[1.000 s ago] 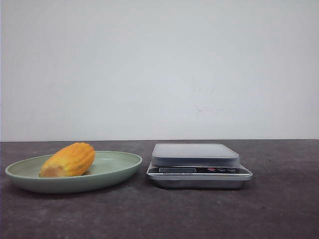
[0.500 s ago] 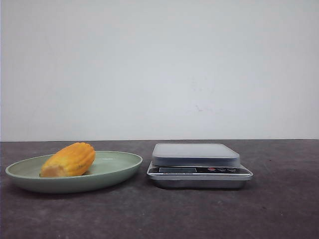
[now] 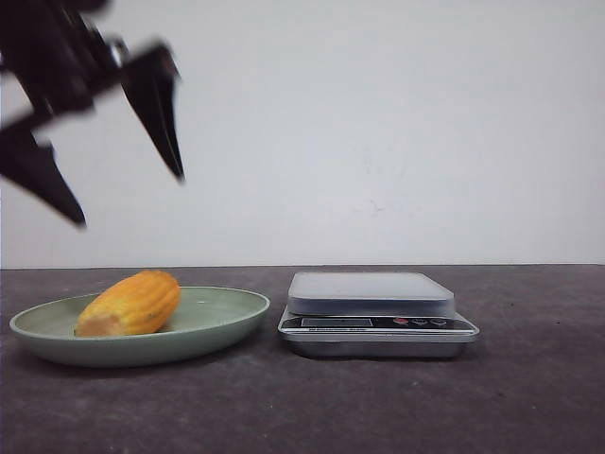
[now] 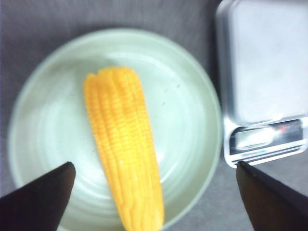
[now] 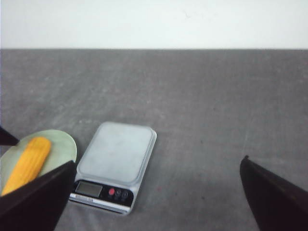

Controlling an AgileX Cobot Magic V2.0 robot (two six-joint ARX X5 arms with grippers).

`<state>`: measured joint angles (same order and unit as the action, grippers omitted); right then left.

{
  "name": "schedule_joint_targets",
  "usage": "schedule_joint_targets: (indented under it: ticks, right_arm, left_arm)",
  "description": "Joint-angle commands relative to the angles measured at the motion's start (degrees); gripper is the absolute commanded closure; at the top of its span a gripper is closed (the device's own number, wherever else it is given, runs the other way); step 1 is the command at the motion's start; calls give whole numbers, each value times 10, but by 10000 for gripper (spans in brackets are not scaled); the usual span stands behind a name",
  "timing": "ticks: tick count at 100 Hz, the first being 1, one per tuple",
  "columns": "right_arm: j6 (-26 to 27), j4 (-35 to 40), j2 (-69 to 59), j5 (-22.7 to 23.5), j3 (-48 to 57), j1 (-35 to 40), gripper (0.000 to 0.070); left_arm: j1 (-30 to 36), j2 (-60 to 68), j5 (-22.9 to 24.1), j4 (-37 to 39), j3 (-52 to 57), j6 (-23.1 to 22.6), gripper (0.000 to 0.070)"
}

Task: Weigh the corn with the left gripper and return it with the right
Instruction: 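Lower the left gripper over the corn cob on the green plate and grasp it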

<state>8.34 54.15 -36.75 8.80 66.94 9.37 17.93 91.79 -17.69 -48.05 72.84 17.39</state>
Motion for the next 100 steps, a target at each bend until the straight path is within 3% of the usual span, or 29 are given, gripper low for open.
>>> schedule_joint_targets:
  ticks: [1, 17, 21, 26, 33, 37, 68, 100]
  right_arm:
    - [2, 6, -3, -3, 9, 3, 0]
    - [2, 32, -2, -19, 9, 3, 0]
    - [2, 36, -2, -20, 9, 3, 0]
    - [2, 39, -2, -24, 9, 3, 0]
    - [2, 42, -2, -30, 9, 3, 0]
    - [2, 42, -2, -30, 9, 3, 0]
    - [2, 42, -2, -30, 9, 3, 0]
    - [2, 42, -2, -30, 9, 3, 0]
  left_arm:
    - [9, 42, 3, 6, 9, 2, 0]
    - [25, 117, 3, 13, 9, 2, 5]
    - [29, 130, 3, 13, 9, 2, 66]
    - [33, 143, 3, 11, 9, 2, 244]
    - [40, 152, 2, 7, 9, -8, 700]
    - [43, 152, 2, 7, 9, -16, 675]
    - [56, 47, -35, 33, 18, -38, 699]
    - [57, -215, -43, 99, 18, 16, 697]
